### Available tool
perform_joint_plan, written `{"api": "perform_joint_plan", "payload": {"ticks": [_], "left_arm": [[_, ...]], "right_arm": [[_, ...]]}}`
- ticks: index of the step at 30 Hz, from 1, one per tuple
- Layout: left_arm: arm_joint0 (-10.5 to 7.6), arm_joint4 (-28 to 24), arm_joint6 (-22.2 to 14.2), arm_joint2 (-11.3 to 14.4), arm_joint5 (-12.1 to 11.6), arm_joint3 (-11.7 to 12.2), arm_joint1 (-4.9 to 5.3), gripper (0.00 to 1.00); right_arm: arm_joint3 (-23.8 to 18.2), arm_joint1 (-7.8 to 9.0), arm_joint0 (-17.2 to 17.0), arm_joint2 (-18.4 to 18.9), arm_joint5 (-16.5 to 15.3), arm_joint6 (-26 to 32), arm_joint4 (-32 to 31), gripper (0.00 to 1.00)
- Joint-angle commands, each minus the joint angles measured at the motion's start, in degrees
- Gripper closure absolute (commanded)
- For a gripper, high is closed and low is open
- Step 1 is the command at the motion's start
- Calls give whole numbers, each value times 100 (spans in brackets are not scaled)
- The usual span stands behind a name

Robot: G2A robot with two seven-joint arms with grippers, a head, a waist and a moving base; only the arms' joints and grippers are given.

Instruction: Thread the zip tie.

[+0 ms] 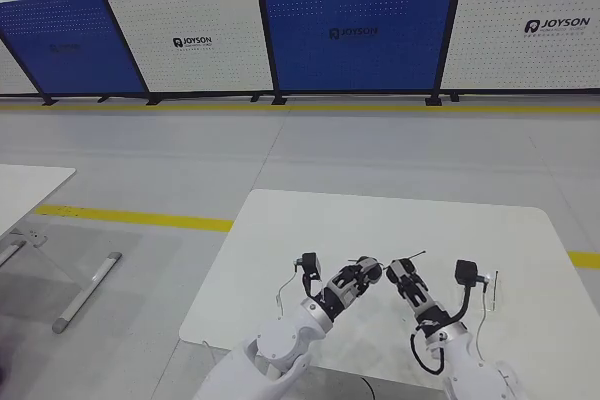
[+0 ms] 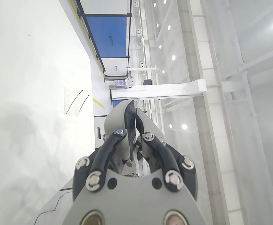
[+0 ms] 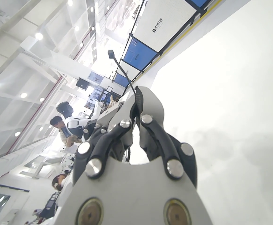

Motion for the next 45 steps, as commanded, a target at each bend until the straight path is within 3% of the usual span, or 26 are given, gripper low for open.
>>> {"api": "perform_joint_plan", "payload": {"ticks": [1,18,32,45], "left_arm": [[7,-29,-32,-8,4,-8,1,100],[61,-104,-185,-16,-8,-88,3,100],[49,360,137,-11,33,6,0,100],[65,209,28,-66,1,-15,-3,100]], "right_arm": [[35,9,11,25,-49,102,7,100],[140,35,46,86,-359,423,195,100],[8,44,-53,135,-255,118,-73,100],[3,46,-54,87,-105,111,-271,100]]}}
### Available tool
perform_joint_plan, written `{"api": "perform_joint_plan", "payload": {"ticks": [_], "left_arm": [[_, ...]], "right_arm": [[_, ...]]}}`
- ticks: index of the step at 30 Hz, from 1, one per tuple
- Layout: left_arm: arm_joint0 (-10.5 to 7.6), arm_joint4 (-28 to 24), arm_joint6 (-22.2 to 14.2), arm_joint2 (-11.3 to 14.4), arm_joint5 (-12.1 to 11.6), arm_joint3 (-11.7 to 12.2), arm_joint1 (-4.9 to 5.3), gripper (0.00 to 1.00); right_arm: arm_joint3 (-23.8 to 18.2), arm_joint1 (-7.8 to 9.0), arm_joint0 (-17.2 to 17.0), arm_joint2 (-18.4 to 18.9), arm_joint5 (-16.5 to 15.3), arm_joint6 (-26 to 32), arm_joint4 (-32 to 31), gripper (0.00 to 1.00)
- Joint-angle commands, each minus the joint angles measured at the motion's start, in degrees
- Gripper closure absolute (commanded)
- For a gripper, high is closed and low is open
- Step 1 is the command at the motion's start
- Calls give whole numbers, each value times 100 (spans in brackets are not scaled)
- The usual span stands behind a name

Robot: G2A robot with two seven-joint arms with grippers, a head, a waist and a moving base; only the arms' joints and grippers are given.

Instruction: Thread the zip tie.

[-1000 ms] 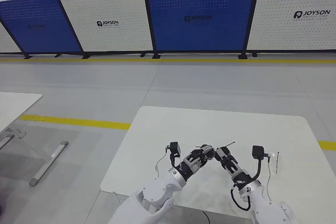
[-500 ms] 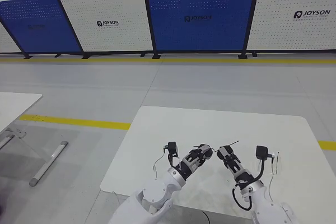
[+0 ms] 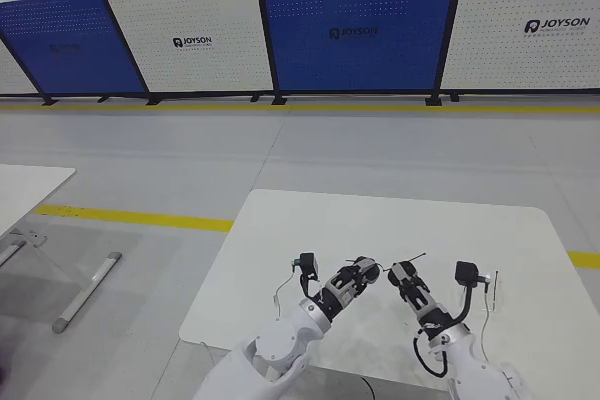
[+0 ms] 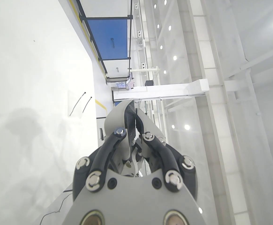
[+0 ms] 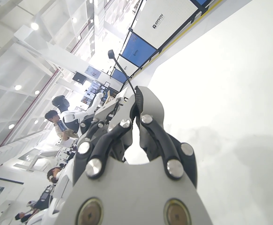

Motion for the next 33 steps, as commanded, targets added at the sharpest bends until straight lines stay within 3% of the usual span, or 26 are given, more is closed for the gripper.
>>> {"api": "perform_joint_plan", "payload": {"ticks": [1,19,24,33], "left_arm": [[9,-4,-20,-5,5,-9,2,100],[48,11,-78,-26,43,-88,7,100],[26,27,-86,11,103,-101,0,100],[13,56,-79,32,124,-92,-5,100]], "right_arm": [[1,0,3,-8,15,14,-5,100],[30,4,44,15,5,130,142,100],[-11,9,18,33,-19,108,125,86],[-68,15,-30,65,-54,53,116,85]]}}
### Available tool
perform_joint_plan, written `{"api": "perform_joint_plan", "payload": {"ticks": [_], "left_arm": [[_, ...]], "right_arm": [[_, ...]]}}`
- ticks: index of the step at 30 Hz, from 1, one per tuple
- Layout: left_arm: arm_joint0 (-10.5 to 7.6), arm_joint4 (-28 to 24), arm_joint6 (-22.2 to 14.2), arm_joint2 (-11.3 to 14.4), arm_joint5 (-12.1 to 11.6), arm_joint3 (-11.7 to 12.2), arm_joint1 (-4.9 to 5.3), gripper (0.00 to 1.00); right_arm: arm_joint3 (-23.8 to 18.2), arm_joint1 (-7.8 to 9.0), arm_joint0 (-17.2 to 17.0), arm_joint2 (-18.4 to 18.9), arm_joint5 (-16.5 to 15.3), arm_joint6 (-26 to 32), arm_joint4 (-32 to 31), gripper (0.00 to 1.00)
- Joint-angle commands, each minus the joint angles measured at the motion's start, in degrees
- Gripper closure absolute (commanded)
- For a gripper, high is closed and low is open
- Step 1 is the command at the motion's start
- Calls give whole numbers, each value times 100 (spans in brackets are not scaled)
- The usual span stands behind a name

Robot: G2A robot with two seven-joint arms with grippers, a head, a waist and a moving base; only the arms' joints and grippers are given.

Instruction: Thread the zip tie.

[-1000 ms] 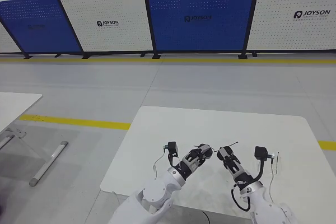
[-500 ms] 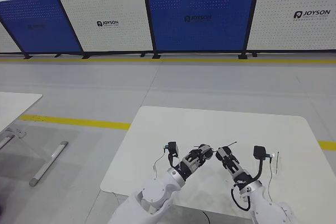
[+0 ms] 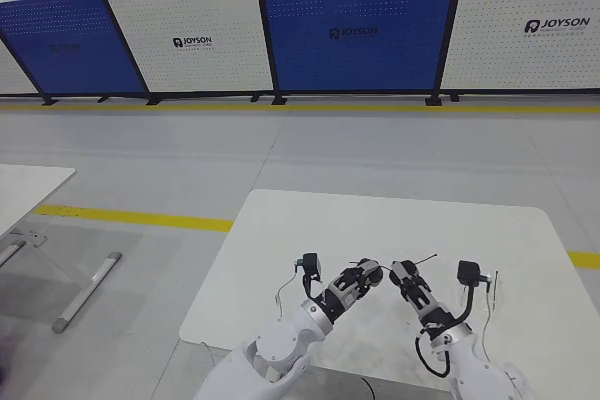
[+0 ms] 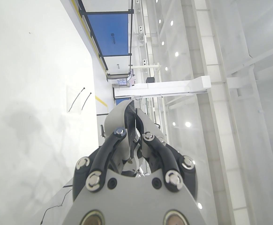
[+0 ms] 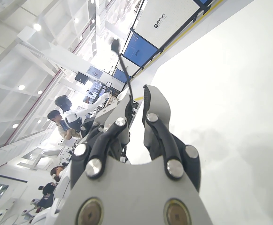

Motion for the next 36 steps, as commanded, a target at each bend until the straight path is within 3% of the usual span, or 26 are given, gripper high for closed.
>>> {"api": "perform_joint_plan", "payload": {"ticks": [1,14,21,32,33,34,36], "left_arm": [[-1,2,2,4,-2,9,-1,100],[-1,62,81,-10,-41,77,-6,100],[3,113,49,44,-30,70,-12,100],[25,114,72,14,-31,64,-10,100],[25,108,72,13,-31,64,-11,100],[26,96,70,13,-33,64,-12,100],[22,84,64,12,-31,64,-13,100]], "right_arm": [[-10,1,-11,8,-12,-9,3,85],[-112,18,-143,85,-87,-90,-23,77],[-186,24,-185,137,-118,-155,-28,85],[-193,28,-189,174,-105,-180,-50,86],[-192,29,-189,176,-101,-181,-55,89],[-191,29,-186,176,-94,-184,-62,98],[-190,28,-176,170,-84,-189,-72,100]]}}
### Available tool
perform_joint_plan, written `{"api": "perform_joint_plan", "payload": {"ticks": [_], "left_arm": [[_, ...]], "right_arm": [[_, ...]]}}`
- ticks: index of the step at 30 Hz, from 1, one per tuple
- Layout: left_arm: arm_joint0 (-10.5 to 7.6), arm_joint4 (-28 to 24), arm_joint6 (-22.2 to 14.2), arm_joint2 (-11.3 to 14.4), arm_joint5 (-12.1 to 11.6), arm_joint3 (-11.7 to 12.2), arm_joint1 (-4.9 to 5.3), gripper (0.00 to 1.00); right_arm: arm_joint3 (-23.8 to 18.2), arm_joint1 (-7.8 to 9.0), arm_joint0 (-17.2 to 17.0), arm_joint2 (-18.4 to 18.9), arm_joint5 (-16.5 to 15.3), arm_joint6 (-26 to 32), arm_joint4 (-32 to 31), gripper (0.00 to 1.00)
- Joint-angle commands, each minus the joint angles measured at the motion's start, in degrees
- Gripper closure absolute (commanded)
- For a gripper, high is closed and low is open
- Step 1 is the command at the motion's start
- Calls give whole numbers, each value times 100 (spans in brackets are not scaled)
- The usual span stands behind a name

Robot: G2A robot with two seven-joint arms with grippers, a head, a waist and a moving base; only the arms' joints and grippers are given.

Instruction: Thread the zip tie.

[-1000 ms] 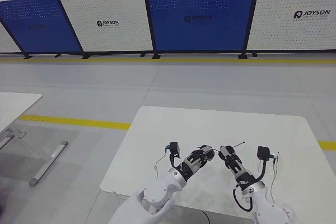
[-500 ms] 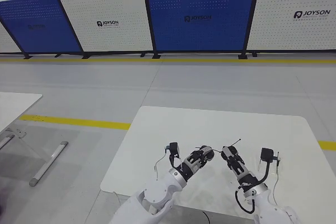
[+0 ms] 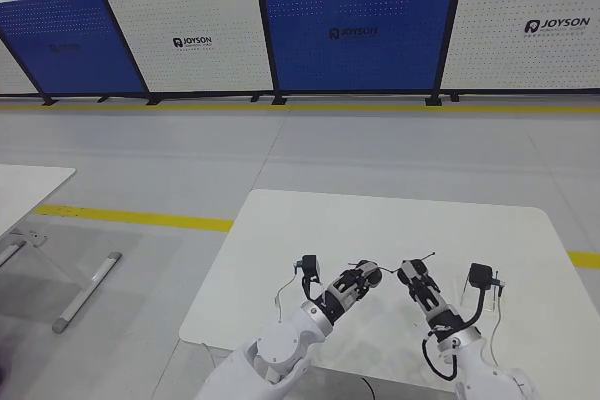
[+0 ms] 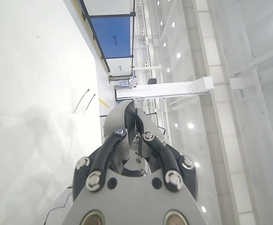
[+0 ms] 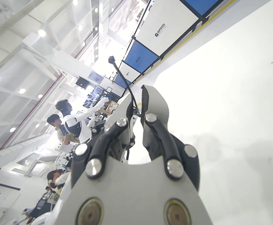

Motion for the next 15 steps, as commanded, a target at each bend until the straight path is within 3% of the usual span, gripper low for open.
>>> {"api": "perform_joint_plan", "payload": {"ticks": [1,15], "left_arm": [[-6,-9,-5,1,4,-2,-2,100],[-43,19,47,22,45,-22,-15,100]], "right_arm": [[2,-1,11,-7,9,-5,-13,100],[6,-2,47,-22,73,7,-100,100]]}}
